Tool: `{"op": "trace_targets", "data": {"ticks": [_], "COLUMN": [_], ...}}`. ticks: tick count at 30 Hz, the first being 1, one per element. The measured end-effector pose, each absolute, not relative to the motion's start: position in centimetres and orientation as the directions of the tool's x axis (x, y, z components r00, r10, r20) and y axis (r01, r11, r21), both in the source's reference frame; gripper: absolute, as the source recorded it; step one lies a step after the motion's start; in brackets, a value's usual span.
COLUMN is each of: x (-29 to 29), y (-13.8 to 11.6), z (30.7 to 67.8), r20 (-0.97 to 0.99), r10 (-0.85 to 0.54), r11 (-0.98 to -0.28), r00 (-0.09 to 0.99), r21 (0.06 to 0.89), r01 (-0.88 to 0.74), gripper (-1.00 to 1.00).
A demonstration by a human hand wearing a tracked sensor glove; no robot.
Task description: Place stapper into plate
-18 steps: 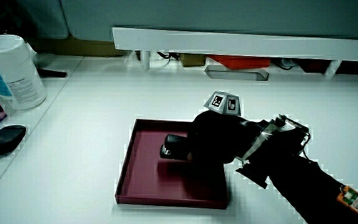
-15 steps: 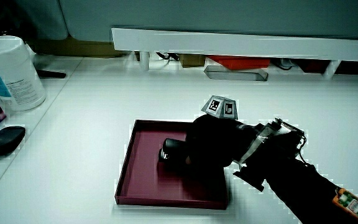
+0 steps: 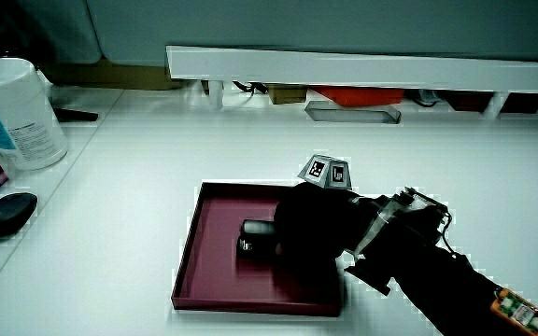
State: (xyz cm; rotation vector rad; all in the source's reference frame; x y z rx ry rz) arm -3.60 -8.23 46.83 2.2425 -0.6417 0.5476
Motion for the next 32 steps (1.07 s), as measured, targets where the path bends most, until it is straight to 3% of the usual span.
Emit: {"op": "trace_targets", "data": {"ticks": [8, 21, 32], "x": [-3.4, -1.1, 1.6], "y": [-8.0, -6.5, -3.3], "z": [47.5, 41.7, 33.1], "r20": [0.549, 0.594, 0.621], "r10": [-0.275, -0.292, -0.409], "r11": [-0.598, -0.499, -0.539], "r00": [0.789, 0.750, 0.669], "r21": [0.545, 0.574, 0.427], "r01": [-0.588, -0.649, -0.726], "gripper": [0.00, -1.00, -1.00]}}
